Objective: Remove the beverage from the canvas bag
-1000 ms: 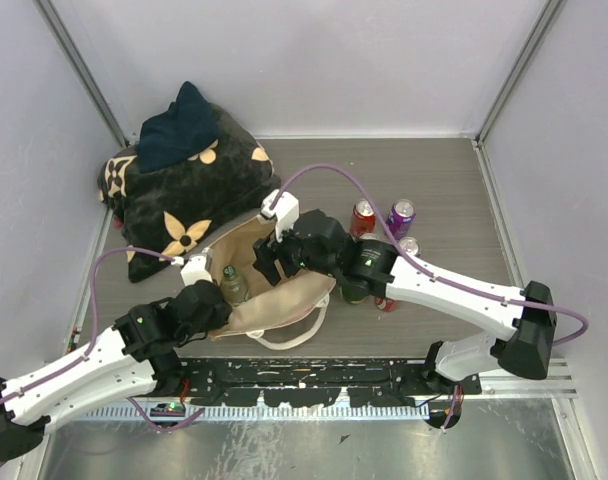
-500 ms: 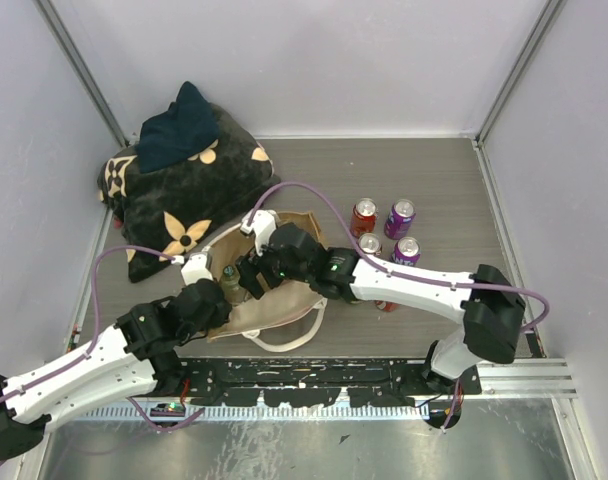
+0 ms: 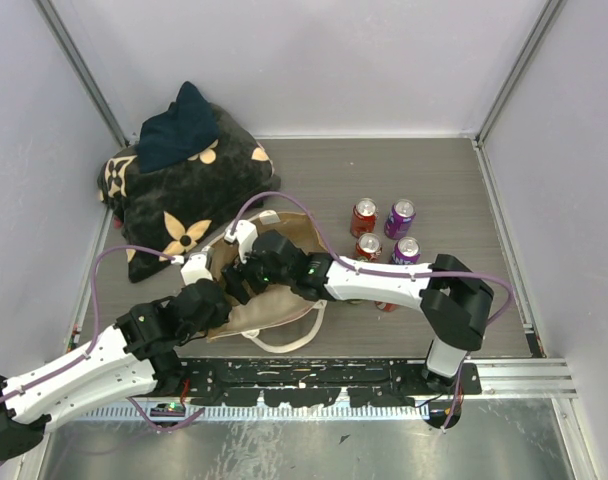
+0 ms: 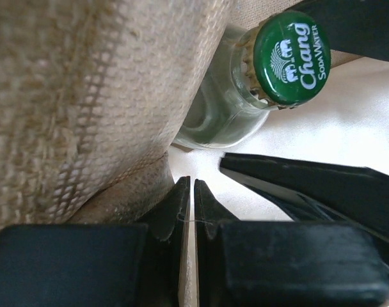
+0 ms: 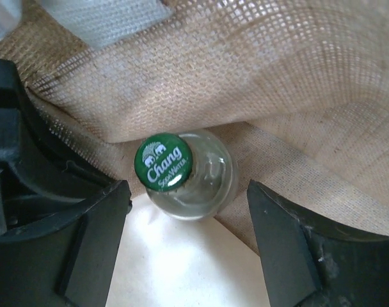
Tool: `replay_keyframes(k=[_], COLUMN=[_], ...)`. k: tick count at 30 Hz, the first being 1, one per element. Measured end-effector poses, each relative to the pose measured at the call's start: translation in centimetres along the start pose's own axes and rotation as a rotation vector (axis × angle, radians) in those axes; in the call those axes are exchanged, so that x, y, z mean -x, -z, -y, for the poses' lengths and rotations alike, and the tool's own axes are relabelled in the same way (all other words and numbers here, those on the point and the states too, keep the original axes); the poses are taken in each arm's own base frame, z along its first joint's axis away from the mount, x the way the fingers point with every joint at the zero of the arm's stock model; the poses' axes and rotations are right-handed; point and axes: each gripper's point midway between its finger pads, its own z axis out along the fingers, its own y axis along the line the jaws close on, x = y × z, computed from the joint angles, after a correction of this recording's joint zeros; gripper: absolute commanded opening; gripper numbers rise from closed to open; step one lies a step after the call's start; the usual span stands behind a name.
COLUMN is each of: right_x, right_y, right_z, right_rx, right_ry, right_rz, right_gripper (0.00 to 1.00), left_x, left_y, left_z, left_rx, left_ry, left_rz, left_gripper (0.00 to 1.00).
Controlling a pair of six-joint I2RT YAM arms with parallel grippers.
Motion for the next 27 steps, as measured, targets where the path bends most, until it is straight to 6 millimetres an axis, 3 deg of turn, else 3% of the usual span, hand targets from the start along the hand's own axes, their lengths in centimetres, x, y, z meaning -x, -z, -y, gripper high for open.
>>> replay_keyframes(k=[3,6,10,12,14,15,17,25,27], right_x=[0.0,-0.1,0.4,0.8,2.9,3.3,3.1,3.2,3.1], right_y=[-0.9,-1.5,-1.9,-2.0,-2.0,-2.0,-2.3,-2.5,-2.6], right_z=[0.0,0.1,0.1,0.2,0.4,0.4,0.6,0.3,0.3], right_rx=[0.000,-0.001,-0.001,-0.006,-0.021,-0.018,-0.024,-0.022,-0.022], right_ry=[0.004,0.006,0.014,0.024,0.039,0.037,0.033,0.031,0.031], right_rz=[0.002,0.006,0.022,0.034,0.096,0.104,0.106,0.097,0.096], right_gripper=[0.76,0.65,0.38,0.20,0.02,0.01,0.04,0.50,0.54], left_x=[0.0,0.0,0.0,0.1,0.2,0.3,0.3,0.3,0.3], left_y=[0.0,0.1,0.2,0.2,0.3,0.3,0.3,0.3,0.3], left_z=[0.0,-0.1,-0.2,-0.3,-0.5,-0.5,-0.7,-0.9,-0.9], left_rx=[-0.001,0.000,0.001,0.004,0.008,0.011,0.016,0.024,0.024], left_ry=[0.000,0.000,0.000,-0.001,-0.001,0.000,-0.004,-0.006,-0.006], left_rz=[0.000,0.001,0.003,0.005,0.015,0.019,0.019,0.021,0.021], left_gripper=[0.13,0.13,0.14,0.14,0.14,0.14,0.14,0.14,0.14])
